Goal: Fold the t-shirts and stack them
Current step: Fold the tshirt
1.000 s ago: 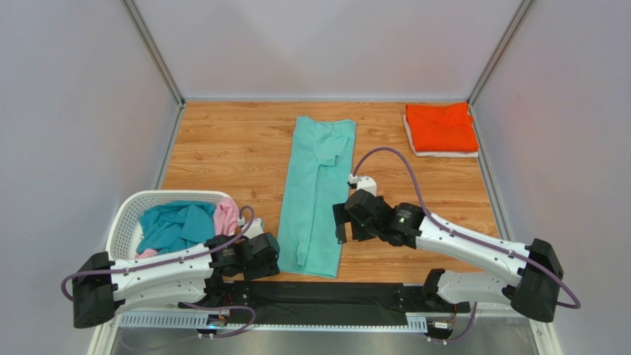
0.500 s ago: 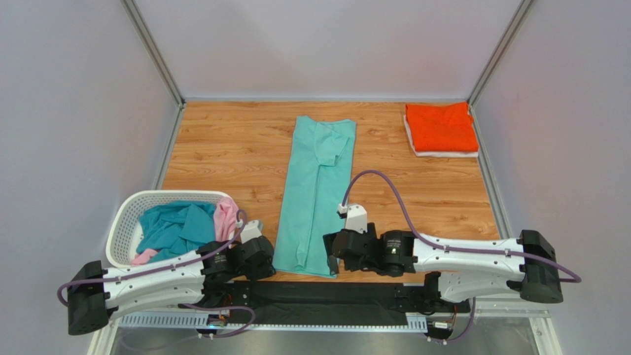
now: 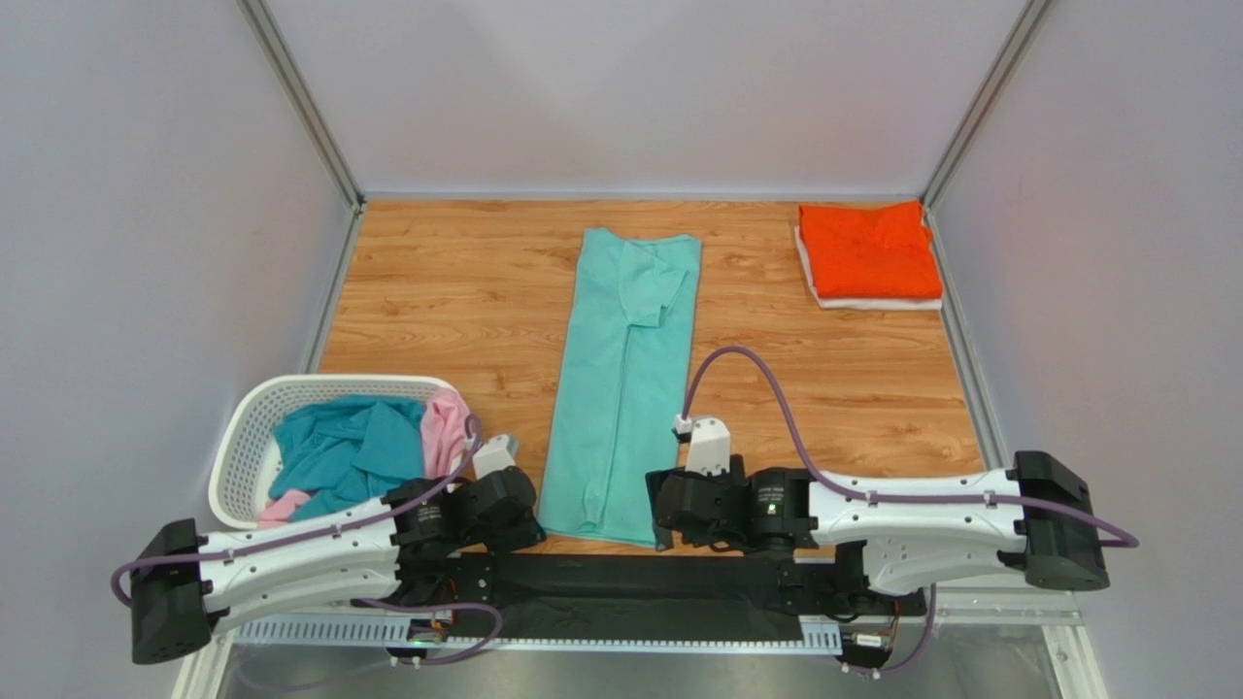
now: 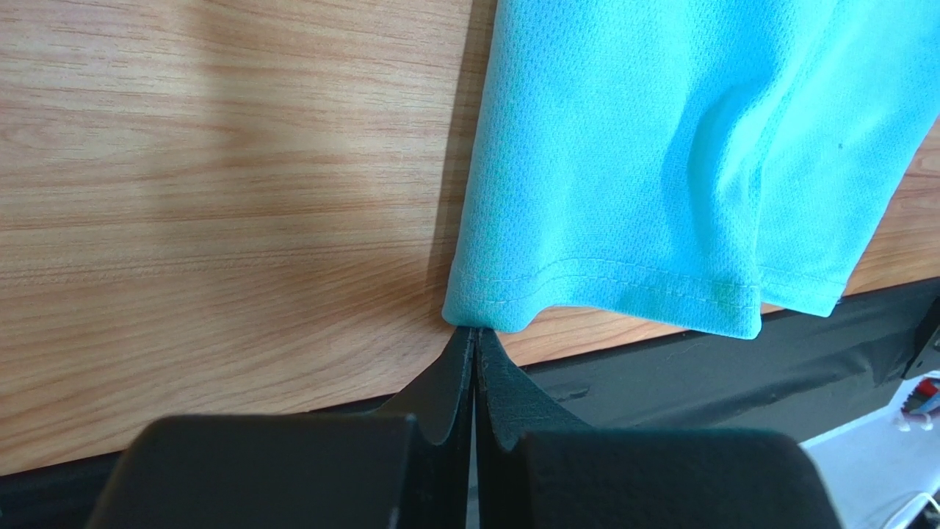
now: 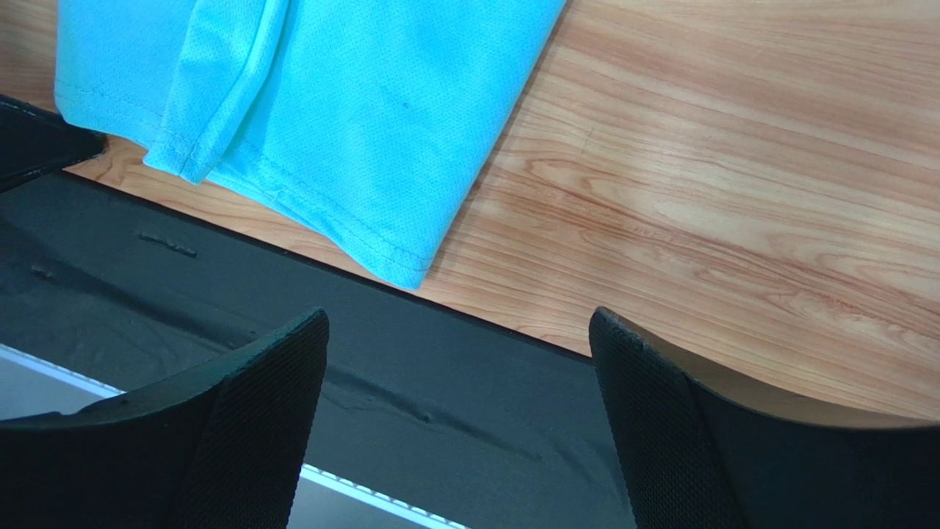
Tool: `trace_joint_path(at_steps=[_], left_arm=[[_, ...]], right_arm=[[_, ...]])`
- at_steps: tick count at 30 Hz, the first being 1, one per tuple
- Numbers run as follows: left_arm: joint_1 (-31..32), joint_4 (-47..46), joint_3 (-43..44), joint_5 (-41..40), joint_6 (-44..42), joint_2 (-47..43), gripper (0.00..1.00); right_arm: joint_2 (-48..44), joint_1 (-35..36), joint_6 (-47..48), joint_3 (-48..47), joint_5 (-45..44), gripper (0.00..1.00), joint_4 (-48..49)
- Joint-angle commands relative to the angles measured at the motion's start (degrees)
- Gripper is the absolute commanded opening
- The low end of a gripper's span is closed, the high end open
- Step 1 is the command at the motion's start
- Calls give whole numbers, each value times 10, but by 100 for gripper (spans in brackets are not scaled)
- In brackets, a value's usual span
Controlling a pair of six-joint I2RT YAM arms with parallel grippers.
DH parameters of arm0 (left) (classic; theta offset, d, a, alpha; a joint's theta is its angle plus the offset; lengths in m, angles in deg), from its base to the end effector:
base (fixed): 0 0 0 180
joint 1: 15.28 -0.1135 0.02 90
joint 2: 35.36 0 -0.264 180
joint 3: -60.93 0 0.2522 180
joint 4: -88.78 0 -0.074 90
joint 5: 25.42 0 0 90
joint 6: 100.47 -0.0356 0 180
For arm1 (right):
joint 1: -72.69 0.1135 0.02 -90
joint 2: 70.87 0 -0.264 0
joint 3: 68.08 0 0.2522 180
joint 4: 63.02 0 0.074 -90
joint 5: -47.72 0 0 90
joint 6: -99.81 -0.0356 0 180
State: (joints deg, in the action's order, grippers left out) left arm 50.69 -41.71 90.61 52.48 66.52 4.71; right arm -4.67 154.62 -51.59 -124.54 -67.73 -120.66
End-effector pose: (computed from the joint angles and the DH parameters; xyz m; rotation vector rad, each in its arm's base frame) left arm 0.0559 -0.1071 0.1438 -0.3378 2.6958 -0.6010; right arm 0.0436 0.1987 0.2144 -0.3456 2.5634 0.3070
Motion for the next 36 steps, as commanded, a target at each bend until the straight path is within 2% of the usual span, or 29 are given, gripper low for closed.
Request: trace_joint_path(at_steps=[1, 4, 10, 14, 16, 17, 18, 19, 21, 22, 25, 31, 36], left_arm=[[1, 12, -5, 2, 2, -6, 0], [1, 10, -6, -3, 4, -8, 0], [1, 11, 0, -5, -5, -15, 0], [2, 14, 4, -15, -8, -22, 0], [1, 15, 10, -20, -14, -27, 0], [1, 16, 12, -21, -17, -29, 0], [2, 19, 17, -23, -18, -31, 0], [1, 20, 18, -25, -18, -32, 0], [2, 27, 23, -34, -20, -35, 0], [1, 27, 25, -35, -22, -36, 0], [1, 27, 34, -37, -31, -42, 0], [1, 26, 62, -54, -54, -40, 0], [1, 21, 111, -111, -79, -12, 0]], right_arm=[[12, 1, 13, 2, 3, 88, 54], [50, 0, 40, 7, 57, 87, 130], [144, -3, 40, -13, 86, 84, 145], [163, -11, 25, 4, 66, 71, 161], [169, -16, 24, 8, 63, 64, 162], [168, -16, 23, 9, 57, 53, 163], [167, -16, 24, 10, 55, 49, 163], [163, -15, 23, 11, 52, 37, 164], [160, -17, 28, 14, 44, 29, 165], [155, -17, 30, 15, 39, 18, 166], [141, -17, 36, 16, 32, 0, 166], [99, -30, 52, 16, 24, 0, 142], [61, -58, 90, -14, 28, 0, 103]])
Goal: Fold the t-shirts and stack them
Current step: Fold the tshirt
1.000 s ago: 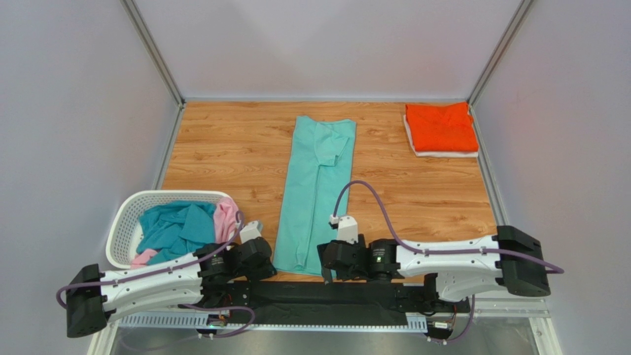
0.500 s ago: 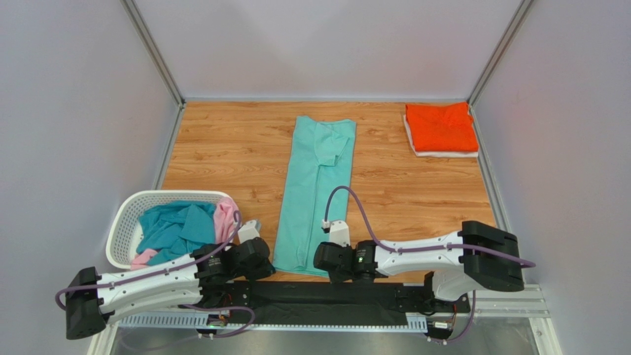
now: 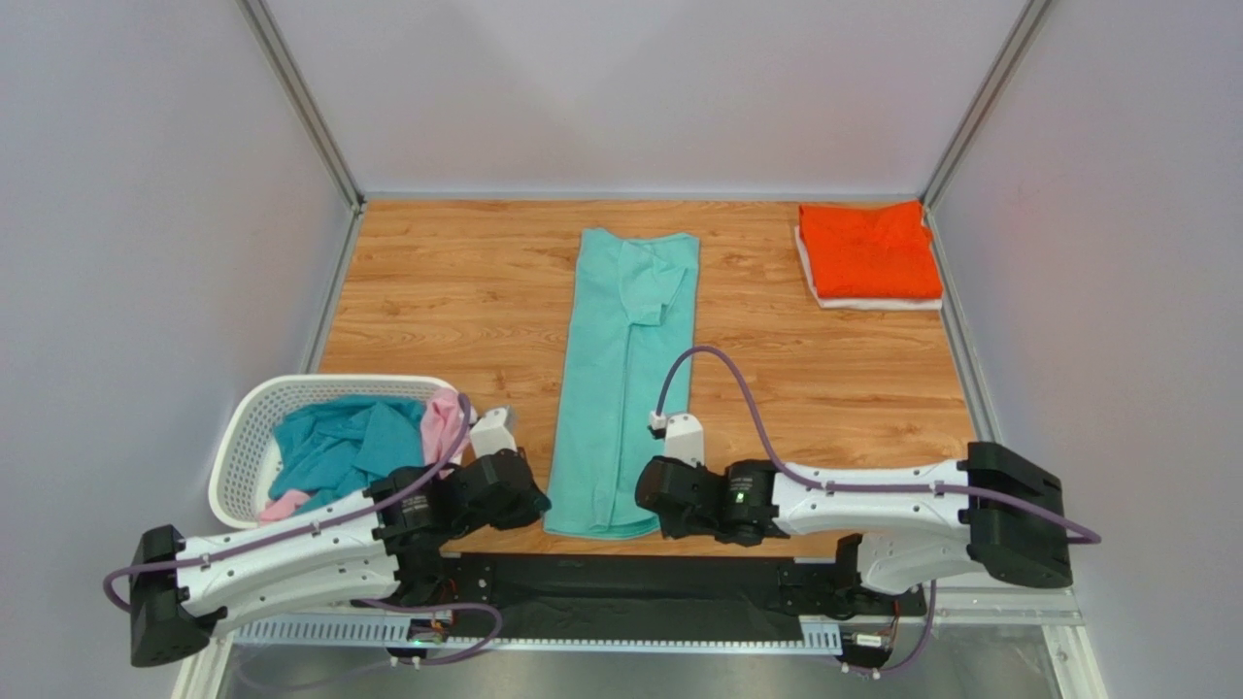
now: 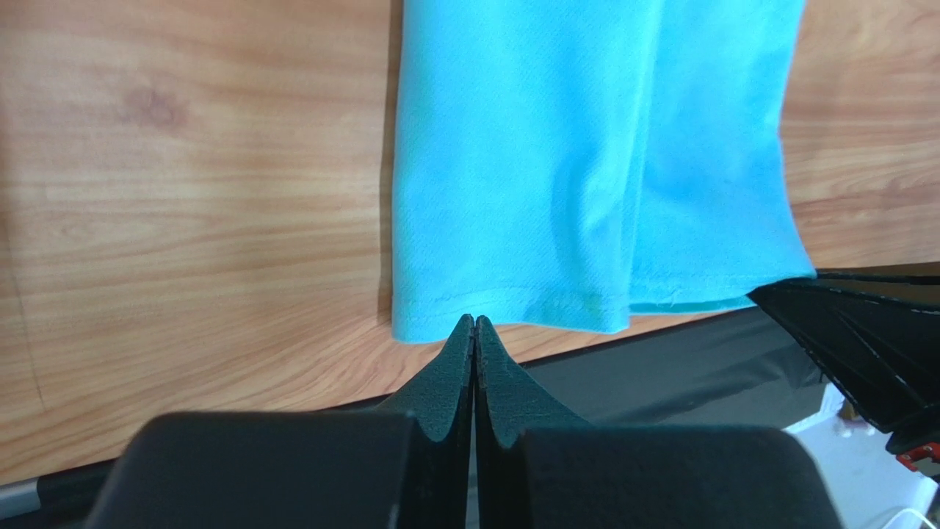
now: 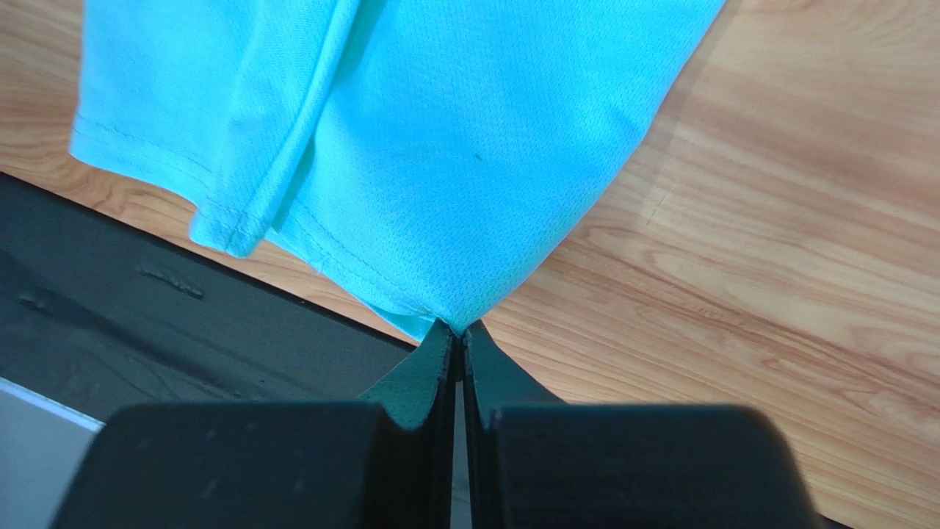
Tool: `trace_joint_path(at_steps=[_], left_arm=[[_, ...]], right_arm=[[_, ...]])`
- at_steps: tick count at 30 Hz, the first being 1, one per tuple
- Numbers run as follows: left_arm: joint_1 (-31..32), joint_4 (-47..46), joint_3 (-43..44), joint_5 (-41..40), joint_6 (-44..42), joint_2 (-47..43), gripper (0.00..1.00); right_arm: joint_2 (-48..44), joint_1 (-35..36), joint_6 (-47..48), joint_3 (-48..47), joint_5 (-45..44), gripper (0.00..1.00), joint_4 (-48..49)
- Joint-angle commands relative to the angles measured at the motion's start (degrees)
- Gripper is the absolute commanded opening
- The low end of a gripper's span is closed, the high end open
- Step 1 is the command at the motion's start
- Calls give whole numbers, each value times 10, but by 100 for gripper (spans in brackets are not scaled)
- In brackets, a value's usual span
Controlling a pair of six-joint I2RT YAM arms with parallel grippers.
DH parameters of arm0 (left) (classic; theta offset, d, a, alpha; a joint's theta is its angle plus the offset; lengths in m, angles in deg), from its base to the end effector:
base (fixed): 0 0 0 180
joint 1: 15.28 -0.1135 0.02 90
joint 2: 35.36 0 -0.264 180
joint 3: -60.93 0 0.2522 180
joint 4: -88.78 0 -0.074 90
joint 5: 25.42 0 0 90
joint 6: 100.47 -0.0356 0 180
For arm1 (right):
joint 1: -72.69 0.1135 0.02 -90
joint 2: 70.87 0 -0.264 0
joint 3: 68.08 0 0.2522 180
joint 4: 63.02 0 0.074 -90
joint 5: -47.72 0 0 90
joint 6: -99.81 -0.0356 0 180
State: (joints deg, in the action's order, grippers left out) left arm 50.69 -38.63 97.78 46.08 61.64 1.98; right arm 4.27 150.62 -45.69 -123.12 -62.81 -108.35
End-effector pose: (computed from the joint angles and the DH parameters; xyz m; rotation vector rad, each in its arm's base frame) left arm 0.0620 -0.1114 0.1853 -0.2743 2.5325 -0.6447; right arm 0.0611 0.2260 0.1844 -0.4094 2.5977 0.3375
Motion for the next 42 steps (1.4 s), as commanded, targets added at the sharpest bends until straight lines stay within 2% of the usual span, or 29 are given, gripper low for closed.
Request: trace_joint_path(at_steps=[1, 4, 7, 9, 10, 11, 12, 14, 16, 17, 19, 24, 28, 30, 31, 32, 33, 42], left_arm=[[-1, -9, 49, -55, -36, 24, 0], [-22, -15, 91, -72, -69, 60, 0], [-59, -17, 114, -33, -85, 101, 0], [-60, 25, 124, -18, -80, 118, 0], [-60, 36, 122, -8, -80, 119, 13], [-60, 43, 110, 20, -81, 113, 35], [-60, 42, 99, 34, -80, 107, 43], [-60, 28, 61, 71, -71, 88, 52], [-60, -1, 34, 100, -69, 79, 53], [-60, -42, 5, 130, -68, 72, 59], [-60, -86, -21, 152, -66, 73, 63], [-60, -149, -39, 181, -74, 118, 67], [-60, -169, -38, 181, -78, 164, 55], [-60, -172, -41, 196, -72, 181, 32], [-60, -179, -45, 197, -69, 184, 15], [-60, -177, -45, 199, -66, 186, 5], [-60, -173, -44, 199, -66, 183, 0], [-60, -139, -33, 166, -54, 97, 0]], right_arm=[[-32, -27, 38, -33, -14, 0, -23], [-40, -66, 72, -46, -5, 0, -23], [-35, -90, 87, -57, 27, 0, -26], [-30, -90, 87, -54, 42, 0, -24], [-25, -89, 76, -46, 55, 0, -19], [-23, -90, 71, -28, 62, 0, -15], [-19, -90, 64, -17, 66, 0, -10], [-12, -90, 48, -2, 75, 0, -2], [-11, -90, 36, 15, 79, 0, 3], [-15, -90, 28, 19, 80, 0, 4], [-17, -90, 22, 28, 81, 0, 5], [-29, -90, 14, 37, 88, 0, 13], [-33, -89, 12, 38, 91, 0, 14], [-33, -89, 12, 39, 92, 0, 15], [-34, -89, 12, 39, 92, 0, 14], [-36, -89, 11, 40, 92, 0, 14], [-37, -89, 10, 42, 92, 0, 13], [-75, -88, 17, 43, 81, 0, 0]])
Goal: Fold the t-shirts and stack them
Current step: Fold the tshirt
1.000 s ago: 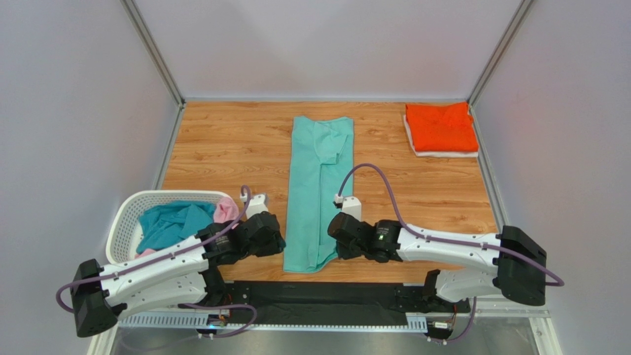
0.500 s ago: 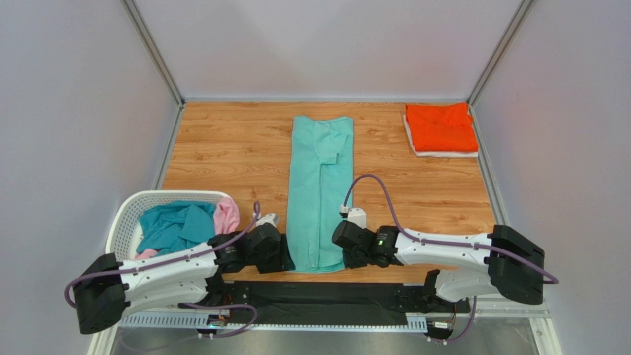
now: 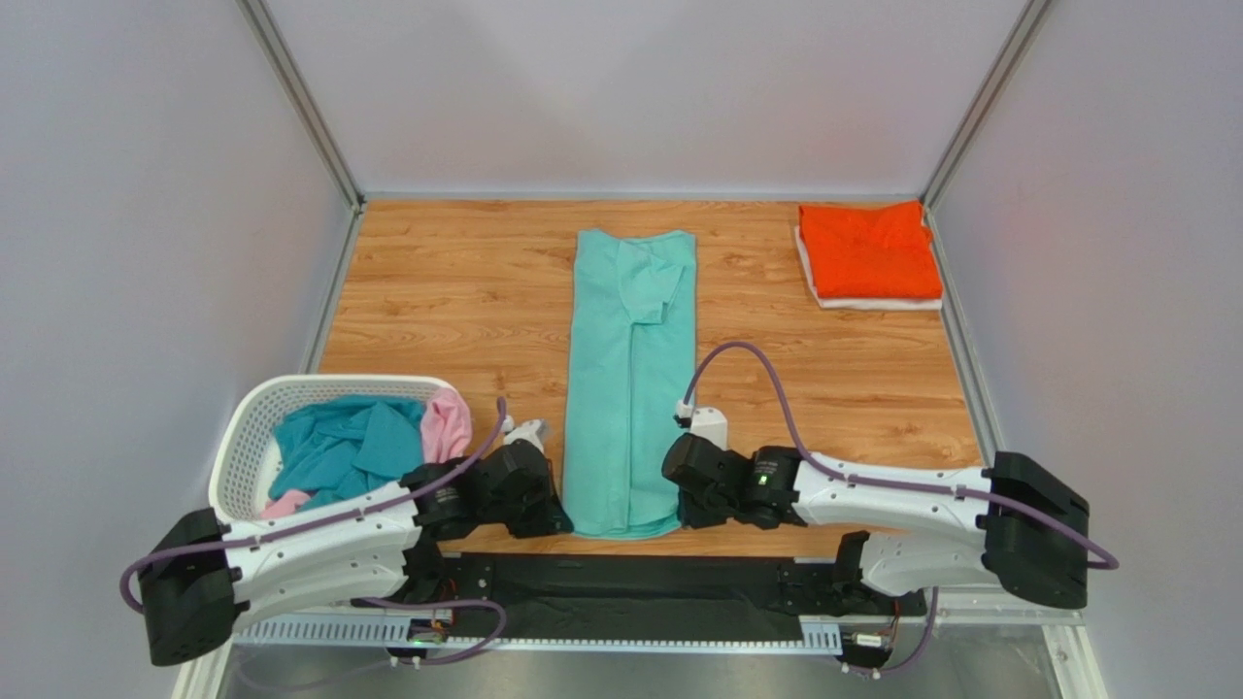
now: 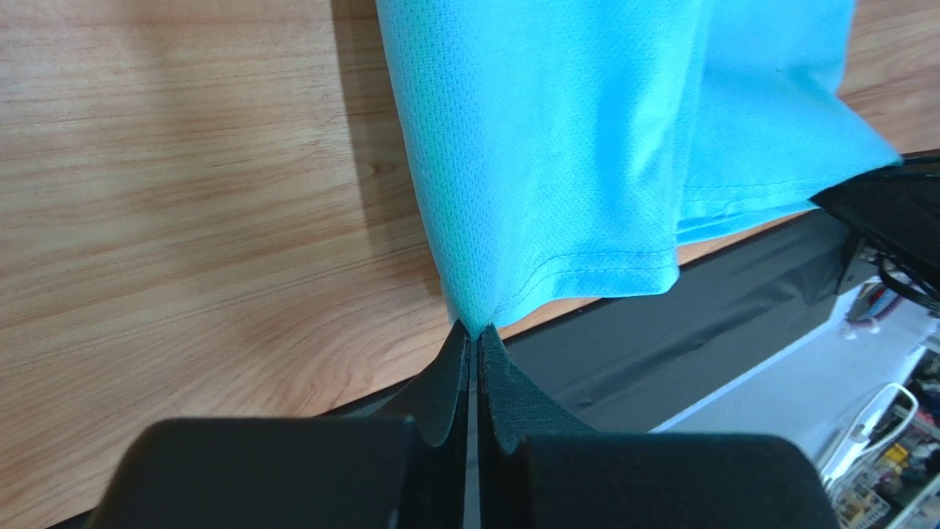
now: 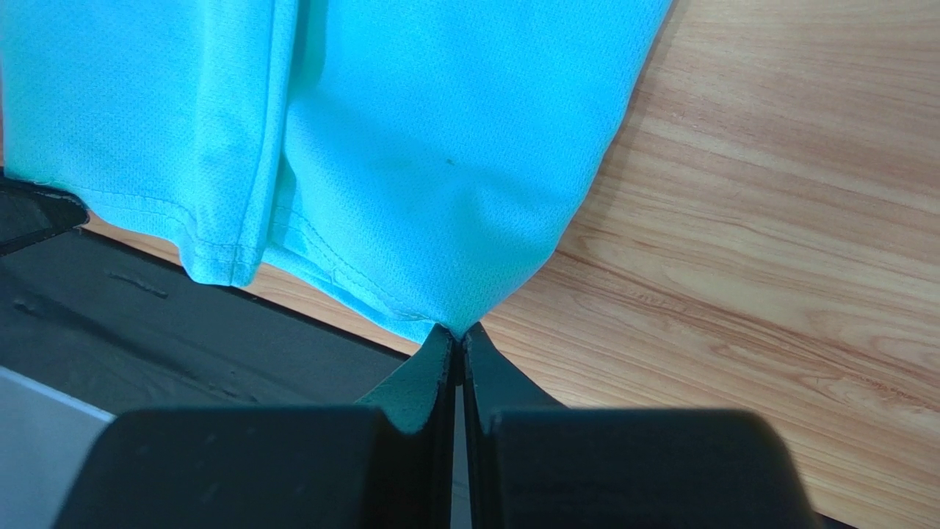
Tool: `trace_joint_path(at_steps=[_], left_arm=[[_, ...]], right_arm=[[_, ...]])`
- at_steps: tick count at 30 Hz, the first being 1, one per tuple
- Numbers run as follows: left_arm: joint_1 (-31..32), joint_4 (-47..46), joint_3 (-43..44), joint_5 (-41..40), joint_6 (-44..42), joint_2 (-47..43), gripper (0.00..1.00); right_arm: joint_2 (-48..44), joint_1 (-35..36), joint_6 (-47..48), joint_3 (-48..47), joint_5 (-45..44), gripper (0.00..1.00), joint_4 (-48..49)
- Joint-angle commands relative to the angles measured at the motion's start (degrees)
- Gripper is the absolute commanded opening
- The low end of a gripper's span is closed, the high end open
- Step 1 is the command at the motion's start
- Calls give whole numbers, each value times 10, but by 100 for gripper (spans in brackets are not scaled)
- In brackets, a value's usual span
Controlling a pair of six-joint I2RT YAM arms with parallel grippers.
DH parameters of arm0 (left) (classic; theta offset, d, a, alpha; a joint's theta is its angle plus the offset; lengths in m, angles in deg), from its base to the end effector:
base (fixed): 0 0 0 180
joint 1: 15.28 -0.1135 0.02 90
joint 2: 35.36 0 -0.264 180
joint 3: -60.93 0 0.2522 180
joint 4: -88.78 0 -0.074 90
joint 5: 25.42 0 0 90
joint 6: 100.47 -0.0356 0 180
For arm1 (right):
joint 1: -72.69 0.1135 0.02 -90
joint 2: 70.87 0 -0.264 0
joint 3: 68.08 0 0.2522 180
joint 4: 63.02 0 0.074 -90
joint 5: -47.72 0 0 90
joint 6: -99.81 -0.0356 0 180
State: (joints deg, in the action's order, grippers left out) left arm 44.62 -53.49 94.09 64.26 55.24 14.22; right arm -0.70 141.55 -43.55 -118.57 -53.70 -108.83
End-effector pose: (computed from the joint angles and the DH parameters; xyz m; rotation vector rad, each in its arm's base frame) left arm 0.0779 -0.1339 0.1544 -0.1416 2.7406 -0.7860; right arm 0.0834 0.1962 0.1778 -0.3102 2.7200 0.3883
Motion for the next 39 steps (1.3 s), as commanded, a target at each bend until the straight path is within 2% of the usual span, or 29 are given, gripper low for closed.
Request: trace_joint_path(at_steps=[1, 8, 11, 15, 22, 28, 32, 39], left_arm=[[0, 16, 9, -20, 11, -31, 0], [0, 35, 49, -65, 1, -42, 0], [-16, 53, 94, -93, -24, -35, 0], [-71, 44, 148, -95, -87, -11, 0], [-175, -3, 277, -53, -169, 123, 0], [-246, -18, 402, -6, -241, 261, 0], [-294, -24, 459, 25, -262, 334, 0], [-333, -19, 563, 67, -301, 462, 0]], right_arm=[[-28, 2, -3, -4, -15, 0, 1], [-43, -2, 14, -26, -38, 0, -18], [-46, -34, 40, -51, -41, 0, -28], [-39, -75, 105, -101, -45, 0, -27], [31, -218, 203, -185, 24, 0, 28], [139, -308, 257, -288, 66, 0, 48], [215, -353, 277, -346, 82, 0, 51], [312, -399, 294, -421, 105, 0, 52]])
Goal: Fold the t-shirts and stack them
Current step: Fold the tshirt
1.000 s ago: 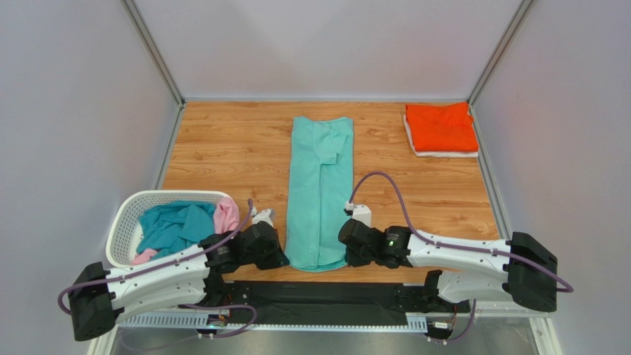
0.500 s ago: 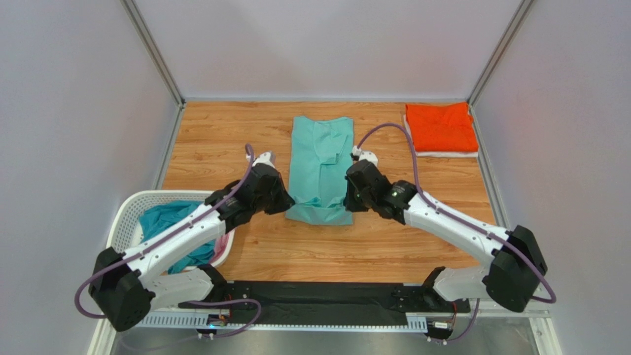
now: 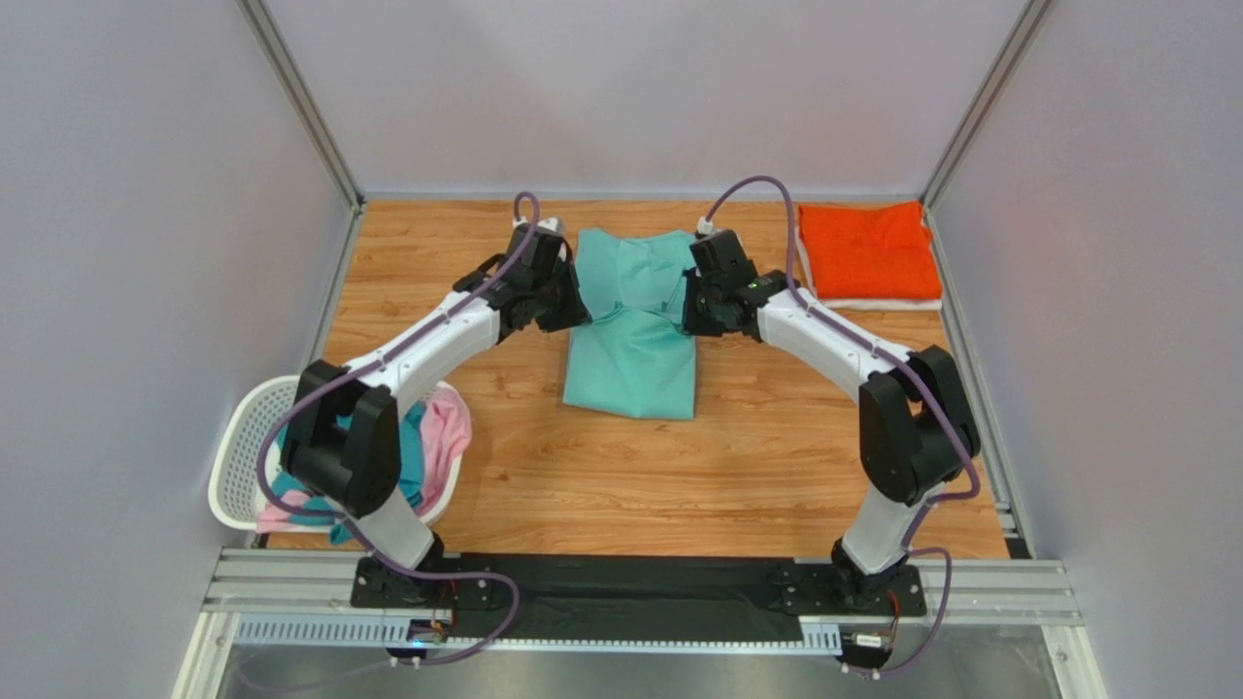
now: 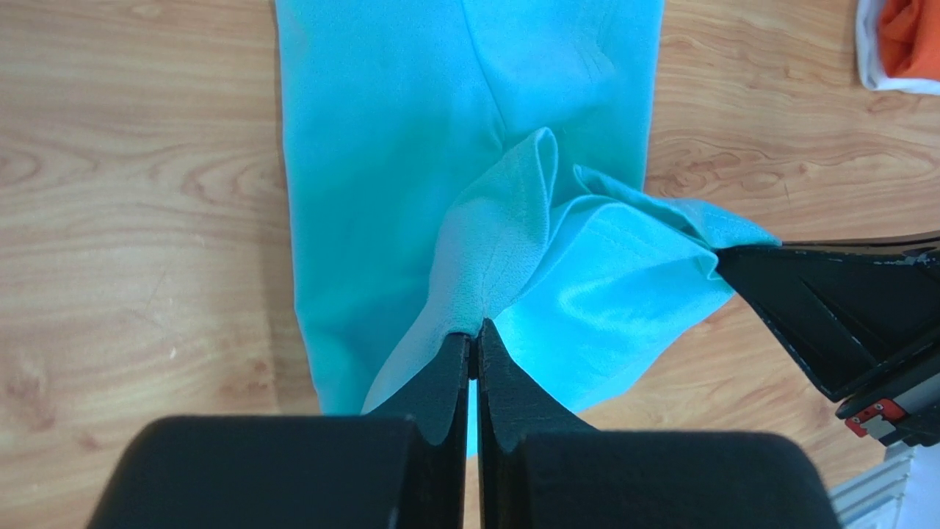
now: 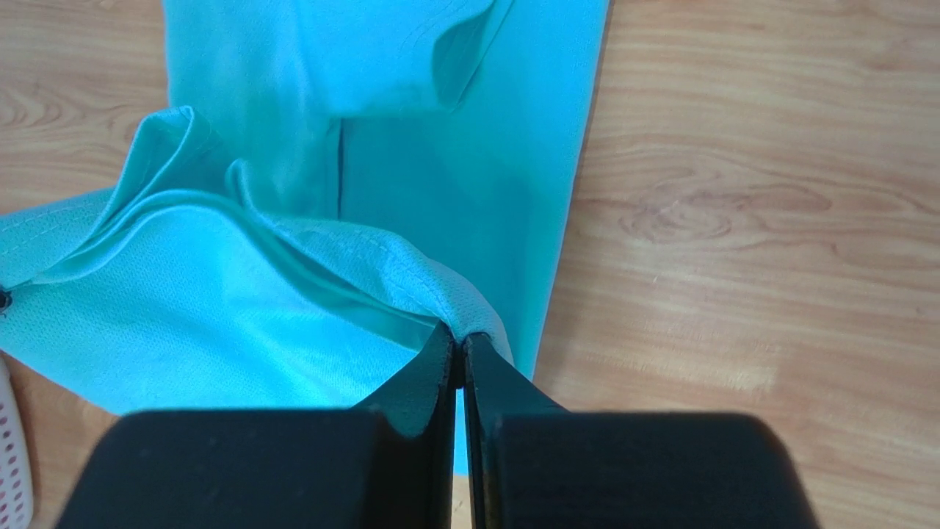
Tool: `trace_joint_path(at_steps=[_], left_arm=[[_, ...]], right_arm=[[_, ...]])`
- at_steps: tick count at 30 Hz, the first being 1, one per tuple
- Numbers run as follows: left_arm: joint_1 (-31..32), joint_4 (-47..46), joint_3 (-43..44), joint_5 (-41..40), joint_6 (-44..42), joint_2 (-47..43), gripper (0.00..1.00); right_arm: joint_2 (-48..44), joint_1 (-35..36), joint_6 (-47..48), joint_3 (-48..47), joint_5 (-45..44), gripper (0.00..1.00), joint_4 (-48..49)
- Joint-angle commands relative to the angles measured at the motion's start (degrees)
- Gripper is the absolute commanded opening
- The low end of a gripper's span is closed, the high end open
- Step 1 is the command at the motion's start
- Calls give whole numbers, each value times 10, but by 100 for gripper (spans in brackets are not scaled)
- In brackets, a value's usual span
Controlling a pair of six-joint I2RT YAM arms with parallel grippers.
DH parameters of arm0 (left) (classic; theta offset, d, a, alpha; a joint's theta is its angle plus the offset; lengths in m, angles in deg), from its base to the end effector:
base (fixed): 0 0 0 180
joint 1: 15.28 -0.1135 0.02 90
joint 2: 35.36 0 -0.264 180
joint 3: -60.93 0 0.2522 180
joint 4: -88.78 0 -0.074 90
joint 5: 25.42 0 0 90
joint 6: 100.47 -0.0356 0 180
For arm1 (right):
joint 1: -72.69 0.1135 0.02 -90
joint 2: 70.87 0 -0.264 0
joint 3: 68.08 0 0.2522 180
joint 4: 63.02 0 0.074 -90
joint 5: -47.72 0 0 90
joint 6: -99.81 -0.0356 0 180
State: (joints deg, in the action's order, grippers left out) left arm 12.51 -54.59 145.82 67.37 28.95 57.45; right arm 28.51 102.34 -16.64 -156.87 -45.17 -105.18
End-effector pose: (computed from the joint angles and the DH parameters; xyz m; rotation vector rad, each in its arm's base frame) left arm 0.3184 -0.1698 0.2656 -0.2221 2.4265 -0.6142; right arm 0.3287 0.1851 0.2404 -0.0490 2.5231 0.3437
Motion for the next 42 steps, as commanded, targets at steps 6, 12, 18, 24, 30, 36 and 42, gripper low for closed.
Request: trace_joint_path(at_steps=[6, 12, 18, 24, 30, 36, 42], left_arm=[[-40, -10, 101, 53, -60, 124, 0], [-64, -15, 138, 111, -85, 196, 0], [-67, -12, 146, 97, -92, 221, 13], [-69, 9, 155, 86, -90, 194, 84], [-68, 18, 116, 85, -78, 99, 100], [-68, 15, 10, 79, -58, -36, 100], [-66, 6, -138, 87, -30, -185, 100]], right_arm=[[103, -31, 32, -87, 54, 0, 23], [156, -45, 33, -119, 55, 1, 24], [189, -53, 40, -136, 70, 6, 28], [189, -54, 44, -163, 84, 53, 11], [116, -52, 39, -146, 89, 100, -9], [2, -32, 22, -53, 80, 100, -5], [-138, -7, -16, 77, 74, 100, 15]])
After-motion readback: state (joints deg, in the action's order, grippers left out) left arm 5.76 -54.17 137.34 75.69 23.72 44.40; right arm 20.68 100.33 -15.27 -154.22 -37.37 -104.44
